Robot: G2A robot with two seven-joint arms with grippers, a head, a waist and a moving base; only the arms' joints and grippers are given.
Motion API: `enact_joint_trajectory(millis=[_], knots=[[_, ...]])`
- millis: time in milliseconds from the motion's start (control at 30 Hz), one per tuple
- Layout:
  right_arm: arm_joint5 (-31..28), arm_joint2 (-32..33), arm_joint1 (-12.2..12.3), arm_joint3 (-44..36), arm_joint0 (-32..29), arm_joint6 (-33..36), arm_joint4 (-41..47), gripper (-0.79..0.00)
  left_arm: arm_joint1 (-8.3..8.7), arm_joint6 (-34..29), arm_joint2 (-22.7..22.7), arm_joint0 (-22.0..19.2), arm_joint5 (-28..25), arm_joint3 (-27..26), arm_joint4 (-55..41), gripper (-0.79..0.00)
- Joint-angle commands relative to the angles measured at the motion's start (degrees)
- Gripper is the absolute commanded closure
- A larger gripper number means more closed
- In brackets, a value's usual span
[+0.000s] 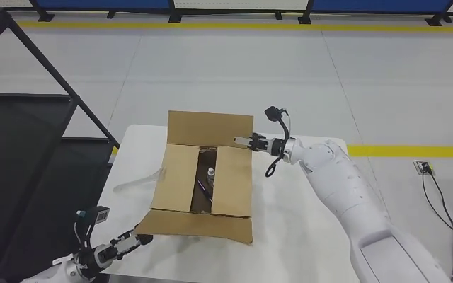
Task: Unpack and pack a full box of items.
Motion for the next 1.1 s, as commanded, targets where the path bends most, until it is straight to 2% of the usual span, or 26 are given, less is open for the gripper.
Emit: enact_joint_trajectory(millis=[0, 200, 400, 500, 667, 800, 900, 1067], knots=[[-1.1, 0.4, 0.3, -0.5, -0.2, 0.2, 0.2, -0.785, -0.01, 0.8, 0.1, -0.4, 0.5, -0.2, -0.2, -0.785], [-2.4, 2.0, 1.2, -3.1, -0.9, -1.3, 1.5, -0.785, -0.17, 5.2, 0.5, -1.0, 1.4, -1.5, 1.3, -0.785], [-3.0, 3.1, 2.0, -6.6, -0.6, 1.2, 2.4, -0.785, -0.72, 14.1, 2.3, -1.6, 3.8, -3.4, 4.4, -0.785], [-3.5, 3.6, 2.5, -8.8, -0.8, 3.5, 2.7, -0.785, -1.06, 20.0, 2.9, -2.0, 4.6, -4.8, 7.4, -0.785], [-1.6, 4.6, 3.5, -12.7, -1.6, 11.8, 6.2, -0.785, -1.61, 28.1, 4.6, -2.9, 6.8, -7.1, 12.9, -0.785], [3.8, 5.5, 4.2, -16.1, -2.7, 20.5, 11.4, -0.785, -2.09, 33.1, 7.1, -4.5, 8.3, -7.7, 18.8, -0.785], [11.4, 6.4, 4.5, -17.9, -3.5, 27.3, 17.1, -0.785, -2.44, 35.8, 9.4, -6.5, 10.0, -7.0, 22.3, -0.785], [21.5, 6.5, 4.6, -19.9, -4.8, 30.6, 20.8, -0.785, -3.03, 39.4, 12.9, -9.4, 11.3, -5.3, 27.6, -0.785]])
